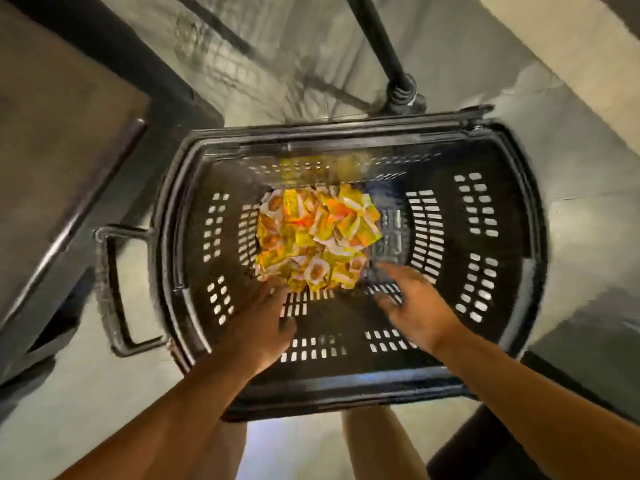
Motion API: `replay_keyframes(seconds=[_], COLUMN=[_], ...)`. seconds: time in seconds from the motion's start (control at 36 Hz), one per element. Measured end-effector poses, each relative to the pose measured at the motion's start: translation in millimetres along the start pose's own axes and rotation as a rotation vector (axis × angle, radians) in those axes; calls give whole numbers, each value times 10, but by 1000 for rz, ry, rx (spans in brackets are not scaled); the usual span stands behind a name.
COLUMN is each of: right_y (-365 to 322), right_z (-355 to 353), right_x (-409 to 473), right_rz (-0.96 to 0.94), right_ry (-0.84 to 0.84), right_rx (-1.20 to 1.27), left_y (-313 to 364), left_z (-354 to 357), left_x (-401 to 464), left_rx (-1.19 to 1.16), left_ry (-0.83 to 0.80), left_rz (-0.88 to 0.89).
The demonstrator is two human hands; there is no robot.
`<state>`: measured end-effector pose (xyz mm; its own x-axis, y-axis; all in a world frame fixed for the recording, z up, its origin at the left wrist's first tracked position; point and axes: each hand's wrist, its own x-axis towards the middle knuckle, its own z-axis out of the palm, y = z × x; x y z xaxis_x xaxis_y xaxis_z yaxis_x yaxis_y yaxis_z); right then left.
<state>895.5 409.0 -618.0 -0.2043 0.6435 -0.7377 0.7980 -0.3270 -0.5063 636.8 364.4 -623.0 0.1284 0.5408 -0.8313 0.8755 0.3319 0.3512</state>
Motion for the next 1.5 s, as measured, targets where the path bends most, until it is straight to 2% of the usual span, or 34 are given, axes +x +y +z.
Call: replay_keyframes(seconds=[0.08, 0.17, 0.28, 0.36, 0.47, 0.58, 0.75, 0.83, 0.97, 1.06, 1.17, 1.25, 1.31, 1.39, 1.44, 1.5], right_y=[202, 331, 271, 238, 169, 149, 266, 376, 555, 566, 304, 40, -125, -345, -461, -526], right_z=[193, 366, 506, 553, 679, 811, 821, 744, 573, 477, 378, 331, 334, 407, 486, 564], right_x=[339, 657, 1194, 1605, 1962, 2097, 2109, 2002, 1787, 1573, 1250, 990, 787, 461, 242, 48], right_rz=[29, 102, 205, 193, 260, 318, 274, 220, 235, 263, 224, 211, 196, 101, 83, -3], right_ry=[-76, -63, 135, 266, 163, 70, 244, 273, 249, 251, 256, 285, 285, 248, 145, 49], right_rx=[-32, 26, 331, 273, 235, 85, 85, 44, 244, 448, 653, 767, 747, 586, 682, 579], left_y=[-100, -161, -217, -291, -386, -475, -465, -469, -448, -413, -291, -133, 0, 76, 82, 77], left_z=[148, 253, 335, 403, 491, 567, 646, 641, 556, 494, 368, 243, 145, 68, 42, 17], left_x=[284, 562, 861, 977, 1068, 1118, 1142, 1142, 1131, 1107, 1074, 1029, 961, 874, 880, 891], left_rx=[6, 19, 18, 10, 31, 56, 72, 92, 30, -80, -358, -668, -924, -1284, -1434, -1527], left_ry=[-5, 12, 20, 11, -16, -38, -52, -67, -43, -28, -84, -132, -207, -288, -322, -394], left_rz=[-50, -28, -41, -18, 5, -25, -34, -10, 59, 56, -117, -224, -308, -413, -463, -467])
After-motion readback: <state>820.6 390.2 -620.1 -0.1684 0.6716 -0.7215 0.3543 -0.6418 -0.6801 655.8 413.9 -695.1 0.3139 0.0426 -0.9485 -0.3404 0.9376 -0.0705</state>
